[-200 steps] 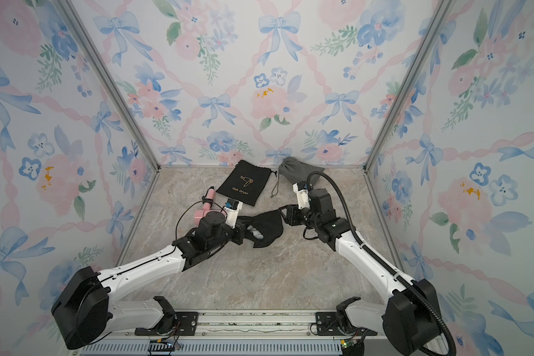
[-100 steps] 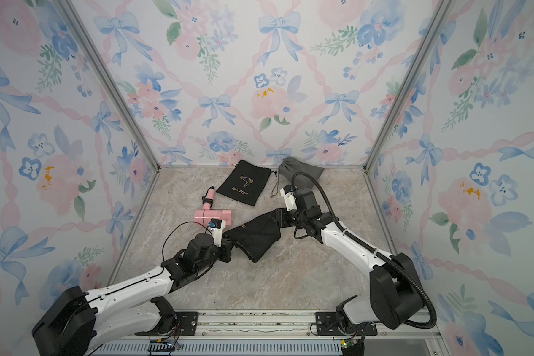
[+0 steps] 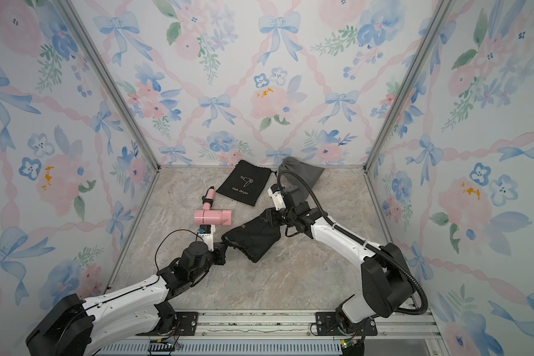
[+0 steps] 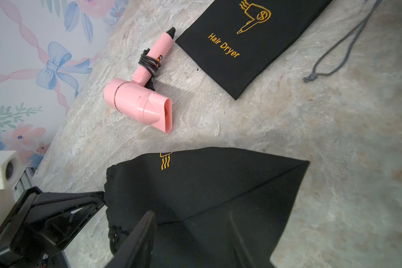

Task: Pack away hair dryers
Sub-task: Pull the drawstrings on both sides of the drawstring bag.

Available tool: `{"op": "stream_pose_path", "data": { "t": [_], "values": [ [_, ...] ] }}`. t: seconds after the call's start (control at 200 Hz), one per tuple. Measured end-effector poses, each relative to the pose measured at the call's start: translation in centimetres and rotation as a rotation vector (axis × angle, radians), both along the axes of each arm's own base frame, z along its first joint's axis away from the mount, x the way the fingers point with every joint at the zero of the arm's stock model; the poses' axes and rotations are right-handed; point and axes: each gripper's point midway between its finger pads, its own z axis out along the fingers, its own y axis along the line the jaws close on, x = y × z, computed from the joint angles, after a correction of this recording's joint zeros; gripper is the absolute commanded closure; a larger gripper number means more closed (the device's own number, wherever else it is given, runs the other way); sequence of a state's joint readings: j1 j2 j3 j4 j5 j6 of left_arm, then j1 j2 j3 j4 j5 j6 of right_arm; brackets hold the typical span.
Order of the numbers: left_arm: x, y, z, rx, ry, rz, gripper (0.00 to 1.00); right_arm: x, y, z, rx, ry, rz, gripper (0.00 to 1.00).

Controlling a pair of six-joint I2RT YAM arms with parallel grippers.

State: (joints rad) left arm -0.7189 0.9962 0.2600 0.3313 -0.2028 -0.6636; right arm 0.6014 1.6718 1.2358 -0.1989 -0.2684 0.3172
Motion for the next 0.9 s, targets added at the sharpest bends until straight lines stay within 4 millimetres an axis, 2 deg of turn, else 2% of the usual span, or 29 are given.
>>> {"op": "stream_pose_path", "data": {
  "t": [0.14, 0.305, 0.435, 0.61, 0.805, 0.9],
  "values": [
    [0.2, 0.2, 0.1, -0.002, -0.004, 0.012, 1.00, -1.8, 1.7, -0.6, -0.005, 0.007, 0.035, 0.49],
    [0.5, 0.7, 0.1, 0.001, -0.007, 0.031, 1.00, -5.8, 4.3, -2.9, -0.003, 0.064, 0.074, 0.50],
    [1.0, 1.4, 0.2, 0.004, -0.010, 0.061, 1.00, -8.0, 6.3, -3.4, 0.025, 0.085, 0.078, 0.50],
    [2.1, 2.3, 0.9, -0.003, -0.027, 0.110, 1.00, -8.8, 8.0, -2.9, 0.073, 0.088, 0.057, 0.50],
    [3.1, 2.5, 2.2, -0.029, -0.060, 0.130, 1.00, -8.5, 8.3, -5.1, 0.057, 0.135, -0.004, 0.50],
    [3.1, 2.4, 2.4, -0.033, -0.064, 0.130, 1.00, -8.2, 8.3, -5.3, 0.064, 0.148, -0.031, 0.50]
  ]
}}
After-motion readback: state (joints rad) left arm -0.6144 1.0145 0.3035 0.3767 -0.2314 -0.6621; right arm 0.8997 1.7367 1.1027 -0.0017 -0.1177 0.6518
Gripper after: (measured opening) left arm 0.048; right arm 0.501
